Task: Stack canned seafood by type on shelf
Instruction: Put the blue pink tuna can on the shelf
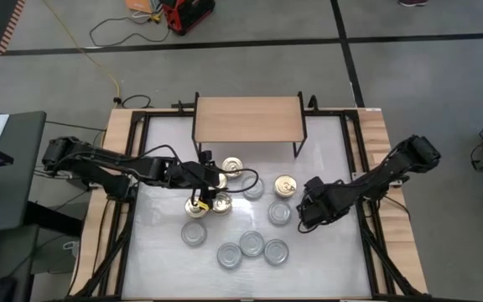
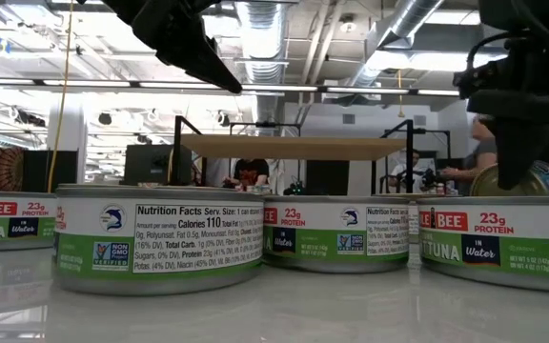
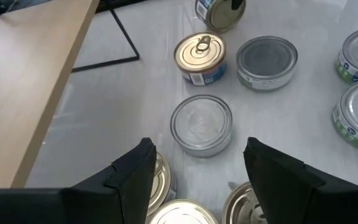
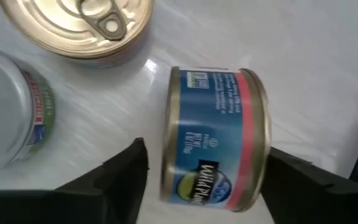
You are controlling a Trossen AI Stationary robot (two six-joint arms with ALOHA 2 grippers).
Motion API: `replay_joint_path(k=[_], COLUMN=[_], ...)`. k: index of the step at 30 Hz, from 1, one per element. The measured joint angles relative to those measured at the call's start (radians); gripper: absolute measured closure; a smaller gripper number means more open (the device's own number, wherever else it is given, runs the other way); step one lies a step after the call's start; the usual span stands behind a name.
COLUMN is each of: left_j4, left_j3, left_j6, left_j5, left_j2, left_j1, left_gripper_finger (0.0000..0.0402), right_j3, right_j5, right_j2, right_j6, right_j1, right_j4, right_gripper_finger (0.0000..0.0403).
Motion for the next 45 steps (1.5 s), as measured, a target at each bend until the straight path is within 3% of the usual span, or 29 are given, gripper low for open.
replay_joint_path(k=[4, 11, 13, 17, 24, 31, 38, 45], left_j4=[0.0, 0.016, 0.122, 0.376, 0.686, 0.743, 0.656, 0.531], left_j3=[0.0, -0.003, -0.035, -0.156, -0.348, -0.409, -0.41, -0.41], left_j6=[-0.004, -0.007, -0.006, -0.005, -0.108, -0.169, -0.188, -0.244], left_j5=[0.0, 0.023, 0.08, 0.193, 0.276, 0.228, 0.082, 0.016], left_j2=[0.0, -0.019, -0.043, -0.076, -0.081, -0.099, -0.161, -0.249], left_j1=[0.0, 0.0, 0.001, 0.009, 0.03, 0.009, -0.033, -0.086], left_gripper_finger=[0.0168, 0.0168, 0.0168, 0.0168, 0.0168, 0.0168, 0.0168, 0.0168], right_j3=[0.0, 0.011, 0.041, 0.141, 0.256, 0.279, 0.264, 0.251], right_j5=[-0.007, -0.008, 0.024, 0.207, 0.553, 0.828, 0.842, 0.733], right_j2=[0.001, -0.005, -0.016, -0.032, -0.033, -0.033, -0.033, -0.026], right_j6=[-0.032, -0.103, -0.136, -0.232, -0.653, -1.125, -1.629, -1.857], right_j1=[0.0, 0.0, 0.008, 0.035, 0.027, -0.113, -0.308, -0.44], right_j4=[0.001, -0.031, -0.091, -0.219, -0.228, -0.038, 0.312, 0.491], right_gripper_finger=[0.0184, 0.0185, 0.0185, 0.0185, 0.0185, 0.018, 0.018, 0.0177])
